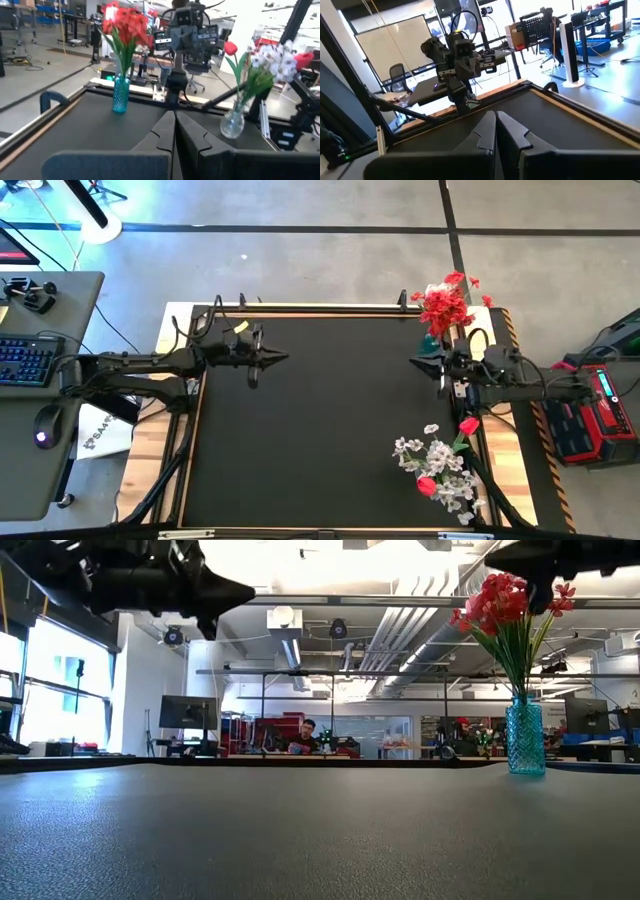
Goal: Sort flowers into vase by color
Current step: Return to Home Position
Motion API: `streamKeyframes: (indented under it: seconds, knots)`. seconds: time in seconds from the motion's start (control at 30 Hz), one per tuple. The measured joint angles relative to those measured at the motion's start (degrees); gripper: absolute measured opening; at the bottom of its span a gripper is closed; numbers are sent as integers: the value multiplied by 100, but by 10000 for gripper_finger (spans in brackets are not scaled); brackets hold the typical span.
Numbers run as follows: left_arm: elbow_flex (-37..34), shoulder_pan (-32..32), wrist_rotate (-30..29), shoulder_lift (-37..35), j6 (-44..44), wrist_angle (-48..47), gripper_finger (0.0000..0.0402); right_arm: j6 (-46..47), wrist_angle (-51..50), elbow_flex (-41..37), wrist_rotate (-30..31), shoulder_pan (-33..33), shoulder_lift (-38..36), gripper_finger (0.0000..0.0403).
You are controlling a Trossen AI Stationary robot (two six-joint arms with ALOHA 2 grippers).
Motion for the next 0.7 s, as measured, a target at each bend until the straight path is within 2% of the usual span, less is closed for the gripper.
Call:
streamKeyframes:
  seconds: [0.27,0.4,0.57,0.7]
  knots:
    - [-390,-9,252,8,235,-187,0,112,452,-699,10,2,-138,0]
    - [-845,-11,213,5,218,468,0,151,496,-984,-19,2,-256,0]
    - [-1429,4,-111,-58,50,1330,0,265,892,-1458,7,2,-572,0]
    - [-1617,103,-78,-293,68,1342,0,173,830,-1633,56,2,-889,0]
